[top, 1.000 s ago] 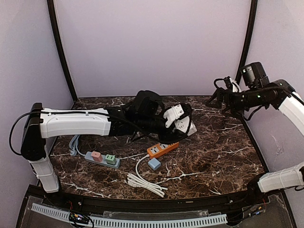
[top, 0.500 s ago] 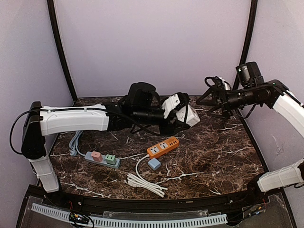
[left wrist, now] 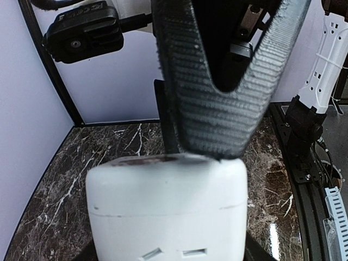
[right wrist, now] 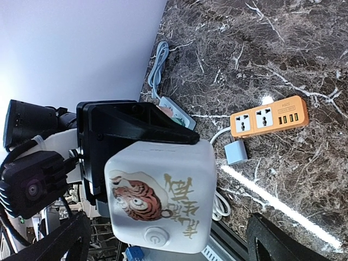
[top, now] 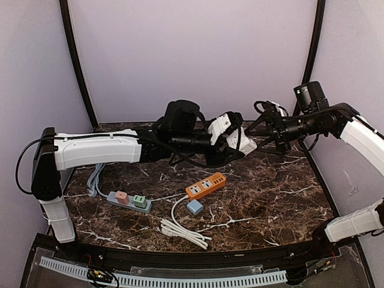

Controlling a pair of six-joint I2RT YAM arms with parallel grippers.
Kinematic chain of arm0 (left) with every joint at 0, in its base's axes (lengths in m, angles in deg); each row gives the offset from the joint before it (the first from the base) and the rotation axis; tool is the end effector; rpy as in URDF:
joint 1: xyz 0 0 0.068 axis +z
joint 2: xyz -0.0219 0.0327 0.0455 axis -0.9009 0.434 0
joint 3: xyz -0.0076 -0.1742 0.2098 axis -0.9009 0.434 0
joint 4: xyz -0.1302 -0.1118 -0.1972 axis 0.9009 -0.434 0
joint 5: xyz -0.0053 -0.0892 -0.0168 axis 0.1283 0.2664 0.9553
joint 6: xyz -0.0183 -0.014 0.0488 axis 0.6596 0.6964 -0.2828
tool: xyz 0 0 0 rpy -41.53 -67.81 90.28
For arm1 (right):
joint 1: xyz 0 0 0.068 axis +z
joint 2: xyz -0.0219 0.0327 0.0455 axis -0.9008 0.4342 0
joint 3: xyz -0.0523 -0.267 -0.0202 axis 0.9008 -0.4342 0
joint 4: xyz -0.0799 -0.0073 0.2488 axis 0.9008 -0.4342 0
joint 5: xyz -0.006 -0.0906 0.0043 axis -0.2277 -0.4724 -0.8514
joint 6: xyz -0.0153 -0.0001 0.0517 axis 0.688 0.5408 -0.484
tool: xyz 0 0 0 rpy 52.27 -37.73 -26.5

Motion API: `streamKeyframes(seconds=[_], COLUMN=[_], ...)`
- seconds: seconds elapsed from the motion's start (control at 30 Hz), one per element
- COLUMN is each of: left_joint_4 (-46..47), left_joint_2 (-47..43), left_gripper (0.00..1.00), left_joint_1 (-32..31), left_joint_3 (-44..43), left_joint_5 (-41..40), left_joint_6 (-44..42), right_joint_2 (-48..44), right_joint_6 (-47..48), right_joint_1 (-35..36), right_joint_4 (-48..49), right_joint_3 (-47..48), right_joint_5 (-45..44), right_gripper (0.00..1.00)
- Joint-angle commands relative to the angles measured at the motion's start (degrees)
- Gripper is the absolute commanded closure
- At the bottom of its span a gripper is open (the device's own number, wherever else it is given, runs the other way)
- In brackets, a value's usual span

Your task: Insert the plug

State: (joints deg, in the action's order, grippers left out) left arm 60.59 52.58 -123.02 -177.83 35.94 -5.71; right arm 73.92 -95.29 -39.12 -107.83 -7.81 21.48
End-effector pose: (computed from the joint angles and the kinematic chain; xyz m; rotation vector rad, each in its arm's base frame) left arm 0.2218 -0.3877 0.3324 1.2974 1.2975 -0.8290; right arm 0.2093 0.1256 0.3719 -0.2070 2.4505 1.4035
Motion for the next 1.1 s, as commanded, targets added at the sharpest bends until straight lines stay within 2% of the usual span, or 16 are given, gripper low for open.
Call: streamKeyframes(seconds=[0.0,1.07], left_joint_4=[0.6,-5.1], left_joint_2=[0.5,5.0], left_gripper=[0.99,0.99], left_joint_1=[-0.2,-1.0], left_joint_3=[-2.3,-8.5], left_joint_5=[0.9,2.1], left_joint_6=[-0.3,-4.2], right_joint_2=[0.5,7.2], right_joint_6=[-0.4,3.2], right_joint_1=[-0.2,0.1], right_joint_4=[1.2,-7.4], right_joint_3=[0.2,5.7], right_joint_5=[1.7,1.2], right_gripper=[0.01,0.16])
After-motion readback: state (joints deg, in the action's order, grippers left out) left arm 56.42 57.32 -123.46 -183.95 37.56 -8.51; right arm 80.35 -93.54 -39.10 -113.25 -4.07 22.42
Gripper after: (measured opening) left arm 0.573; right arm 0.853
